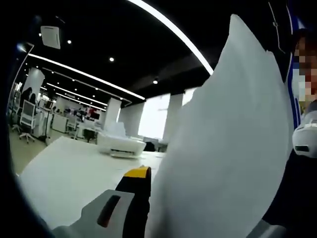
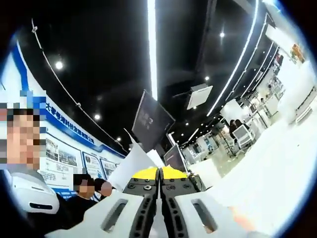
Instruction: Organize the stack of printing papers by aligning and flattening the scattered papers on the table
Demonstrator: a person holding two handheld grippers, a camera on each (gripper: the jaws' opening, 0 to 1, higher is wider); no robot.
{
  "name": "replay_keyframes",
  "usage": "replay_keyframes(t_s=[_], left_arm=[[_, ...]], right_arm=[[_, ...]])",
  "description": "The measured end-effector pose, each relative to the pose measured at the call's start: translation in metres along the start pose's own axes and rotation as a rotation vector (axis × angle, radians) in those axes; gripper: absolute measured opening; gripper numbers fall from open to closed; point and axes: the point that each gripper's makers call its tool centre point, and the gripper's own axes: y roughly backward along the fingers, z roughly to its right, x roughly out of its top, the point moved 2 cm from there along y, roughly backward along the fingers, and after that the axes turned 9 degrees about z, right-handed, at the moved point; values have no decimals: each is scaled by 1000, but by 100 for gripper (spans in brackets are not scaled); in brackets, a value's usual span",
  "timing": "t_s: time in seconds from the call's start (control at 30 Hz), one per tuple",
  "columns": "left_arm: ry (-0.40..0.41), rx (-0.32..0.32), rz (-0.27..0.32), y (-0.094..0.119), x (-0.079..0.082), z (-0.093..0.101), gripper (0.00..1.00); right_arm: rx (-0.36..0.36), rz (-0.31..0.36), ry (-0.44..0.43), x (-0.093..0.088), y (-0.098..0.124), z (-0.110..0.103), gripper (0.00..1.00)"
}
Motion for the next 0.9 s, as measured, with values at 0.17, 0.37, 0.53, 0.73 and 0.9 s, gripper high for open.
replay_keyframes(t_s=[0.17, 0.37, 0.53, 0.73, 0.9], left_arm=[[12, 4, 3, 0, 0, -1, 34], [38, 1, 4, 0, -1, -1, 38], [34, -2, 6, -1, -1, 0, 41], [25, -15, 3, -1, -1, 2, 43], [26, -17, 4, -2, -1, 3, 43]], right_arm=[[1, 10, -32, -5, 1, -3, 0], [26, -20, -61, -22, -5, -12, 0], [45, -43, -64, -31, -10, -20, 0], [65, -61, -62, -39, -14, -28, 0], [71, -67, -72, -52, -20, -33, 0]])
